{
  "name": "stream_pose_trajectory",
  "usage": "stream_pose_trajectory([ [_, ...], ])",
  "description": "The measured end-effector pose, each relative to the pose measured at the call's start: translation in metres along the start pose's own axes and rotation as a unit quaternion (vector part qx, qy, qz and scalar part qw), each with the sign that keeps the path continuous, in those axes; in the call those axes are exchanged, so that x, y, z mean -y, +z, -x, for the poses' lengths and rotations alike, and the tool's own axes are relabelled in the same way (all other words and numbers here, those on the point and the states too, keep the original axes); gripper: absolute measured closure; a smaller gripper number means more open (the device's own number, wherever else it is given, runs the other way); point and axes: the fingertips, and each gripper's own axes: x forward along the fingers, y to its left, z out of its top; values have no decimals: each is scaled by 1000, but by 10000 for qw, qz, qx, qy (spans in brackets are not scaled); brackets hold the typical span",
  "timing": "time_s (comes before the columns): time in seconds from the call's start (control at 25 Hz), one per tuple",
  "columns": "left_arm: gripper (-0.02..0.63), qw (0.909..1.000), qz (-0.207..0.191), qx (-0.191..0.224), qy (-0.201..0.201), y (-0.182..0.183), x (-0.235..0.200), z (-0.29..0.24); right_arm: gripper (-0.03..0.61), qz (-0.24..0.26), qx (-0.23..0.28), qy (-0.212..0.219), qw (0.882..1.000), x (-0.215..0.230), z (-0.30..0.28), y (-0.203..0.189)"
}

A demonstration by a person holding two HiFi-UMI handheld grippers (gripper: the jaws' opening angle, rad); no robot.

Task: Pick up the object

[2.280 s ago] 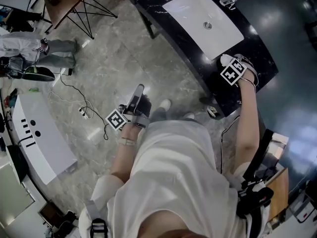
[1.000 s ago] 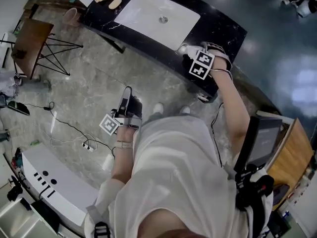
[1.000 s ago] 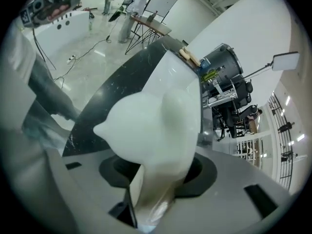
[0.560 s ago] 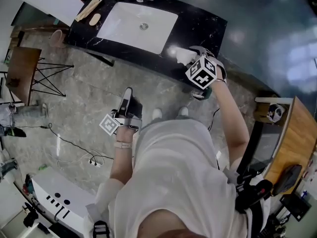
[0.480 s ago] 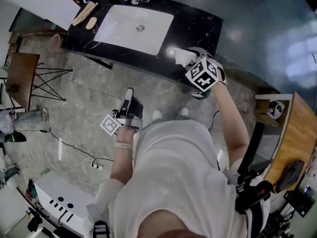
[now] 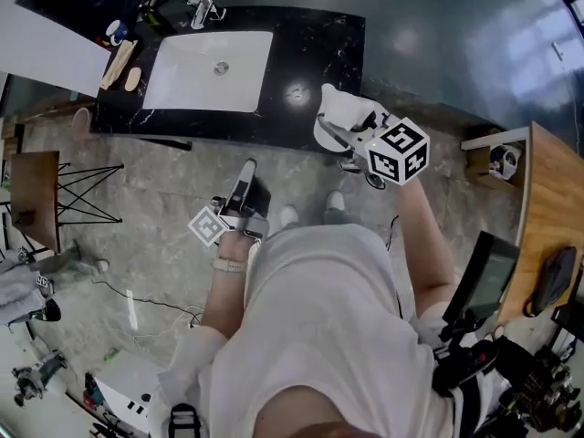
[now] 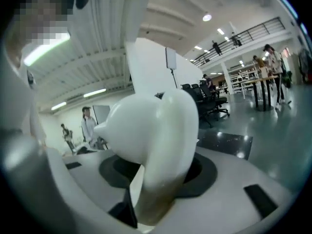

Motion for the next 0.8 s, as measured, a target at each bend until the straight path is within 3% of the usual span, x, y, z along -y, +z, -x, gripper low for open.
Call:
stream_pose_trajectory([
  [0.12,606,9996,2,-266,-49,-11,2,-14,368,-795,652,199,9945,-3,23,11],
  [0.32,606,9980,39,-618,-154,-26,4,-33,368,-1835,1458,492,9709,-8,56,17],
  [0.48,606,9961,54,-841,-256,-36,9,-47,368,-2620,2110,718,9390,-7,80,18],
  [0.68,606,9935,40,-1066,-399,-47,16,-59,368,-3196,2718,829,9039,-9,103,9],
  [0.8,606,9921,30,-1147,-499,-54,20,-61,368,-3700,3204,907,8673,-8,118,2],
])
